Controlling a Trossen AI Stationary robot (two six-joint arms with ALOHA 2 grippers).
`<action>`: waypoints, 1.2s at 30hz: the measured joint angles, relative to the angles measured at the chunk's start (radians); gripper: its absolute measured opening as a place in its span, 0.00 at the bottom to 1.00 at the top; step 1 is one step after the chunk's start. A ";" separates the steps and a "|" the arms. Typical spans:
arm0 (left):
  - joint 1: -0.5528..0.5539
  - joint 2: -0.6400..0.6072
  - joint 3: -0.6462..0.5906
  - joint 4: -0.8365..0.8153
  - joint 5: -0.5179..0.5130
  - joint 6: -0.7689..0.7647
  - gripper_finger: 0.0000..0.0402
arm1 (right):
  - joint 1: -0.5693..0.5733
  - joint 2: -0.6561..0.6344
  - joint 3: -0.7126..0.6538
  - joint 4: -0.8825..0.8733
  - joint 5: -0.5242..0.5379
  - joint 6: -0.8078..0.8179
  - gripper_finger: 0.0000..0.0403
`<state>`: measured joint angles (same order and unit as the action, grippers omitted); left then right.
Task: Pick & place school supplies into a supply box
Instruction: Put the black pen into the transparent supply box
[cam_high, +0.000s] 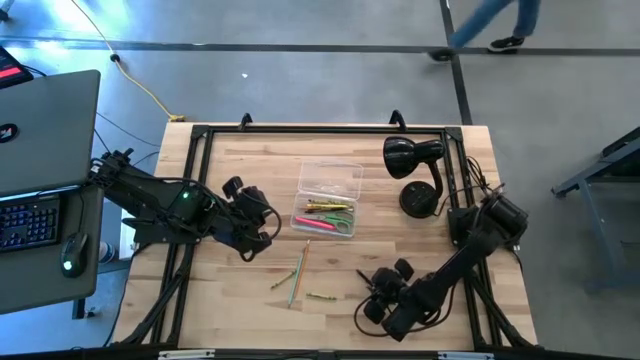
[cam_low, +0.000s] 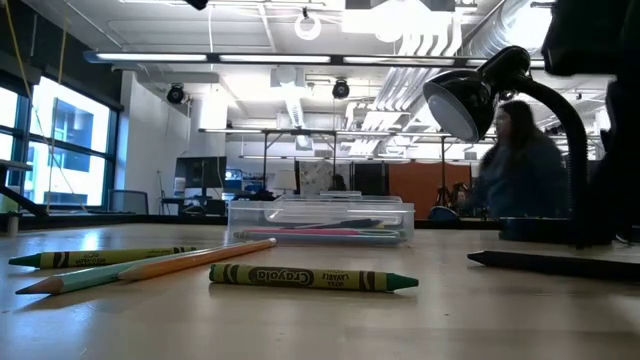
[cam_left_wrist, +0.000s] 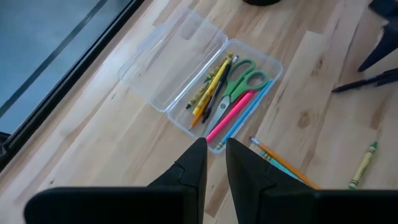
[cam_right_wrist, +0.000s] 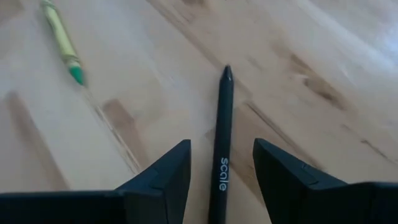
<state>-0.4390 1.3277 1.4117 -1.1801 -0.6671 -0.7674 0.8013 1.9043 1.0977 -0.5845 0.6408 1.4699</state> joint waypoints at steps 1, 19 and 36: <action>0.000 0.000 0.000 0.010 0.003 0.000 0.22 | 0.000 0.013 0.000 0.007 -0.005 0.006 0.38; 0.000 0.000 0.000 0.027 0.002 0.003 0.22 | 0.018 0.300 0.007 0.198 0.324 -0.064 0.38; 0.000 0.000 0.000 0.029 0.005 0.003 0.22 | -0.058 0.294 -0.001 0.274 0.394 -0.259 0.06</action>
<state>-0.4392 1.3277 1.4117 -1.1512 -0.6621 -0.7643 0.7435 2.1979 1.0965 -0.3100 1.0352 1.2111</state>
